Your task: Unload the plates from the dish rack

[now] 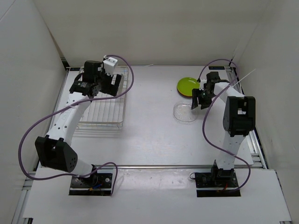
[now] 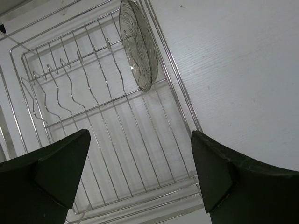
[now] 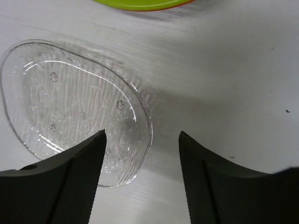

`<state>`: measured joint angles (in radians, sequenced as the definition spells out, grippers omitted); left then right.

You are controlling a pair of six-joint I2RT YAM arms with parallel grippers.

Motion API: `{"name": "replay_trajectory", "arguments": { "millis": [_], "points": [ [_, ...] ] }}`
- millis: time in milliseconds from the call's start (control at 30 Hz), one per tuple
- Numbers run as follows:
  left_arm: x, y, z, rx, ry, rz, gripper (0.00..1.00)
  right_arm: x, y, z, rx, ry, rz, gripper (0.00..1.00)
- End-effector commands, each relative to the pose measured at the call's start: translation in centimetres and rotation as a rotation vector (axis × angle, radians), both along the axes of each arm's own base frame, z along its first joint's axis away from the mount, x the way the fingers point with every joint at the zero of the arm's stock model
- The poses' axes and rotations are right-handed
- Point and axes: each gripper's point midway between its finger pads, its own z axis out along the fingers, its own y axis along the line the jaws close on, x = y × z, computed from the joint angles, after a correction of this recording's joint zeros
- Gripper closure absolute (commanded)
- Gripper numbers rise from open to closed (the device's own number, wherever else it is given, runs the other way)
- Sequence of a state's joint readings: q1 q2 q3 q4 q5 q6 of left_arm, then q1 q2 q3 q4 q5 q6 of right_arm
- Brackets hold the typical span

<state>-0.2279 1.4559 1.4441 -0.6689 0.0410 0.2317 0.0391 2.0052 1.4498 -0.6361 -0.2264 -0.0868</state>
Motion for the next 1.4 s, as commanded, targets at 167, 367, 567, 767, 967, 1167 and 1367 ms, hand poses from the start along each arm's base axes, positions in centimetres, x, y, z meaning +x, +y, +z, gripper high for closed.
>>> {"name": "replay_trajectory", "arguments": {
  "millis": [167,367,567,767,967,1167,1367],
  "points": [
    [-1.2,-1.3,2.3,-0.231,-0.021,-0.002,0.00,0.9,-0.2,11.0,0.047,-0.246,0.006,0.30],
    [0.0,-1.7,0.1,-0.259,0.043,-0.012,0.02,-1.5,-0.3,15.6,0.044,-0.357,0.016,0.30],
    [3.3,-2.6,-0.5,-0.311,0.066,-0.049,0.06,-3.9,-0.1,17.3,0.053,-0.398,0.043,0.34],
    [8.2,-2.6,-2.5,-0.353,0.109,-0.032,0.07,-5.1,-0.1,17.9,0.048,-0.424,0.051,0.35],
    [11.4,-3.2,-5.3,-0.388,0.194,-0.031,0.12,-5.5,-0.1,17.5,0.048,-0.415,0.051,0.35],
    [12.9,-3.9,-5.4,-0.430,0.201,-0.027,0.36,-5.8,-0.1,17.2,0.048,-0.413,0.051,0.35],
    [12.4,-4.9,-6.4,-0.420,0.229,-0.036,0.44,-5.7,-0.1,17.6,0.048,-0.431,0.051,0.35]
  ]
}}
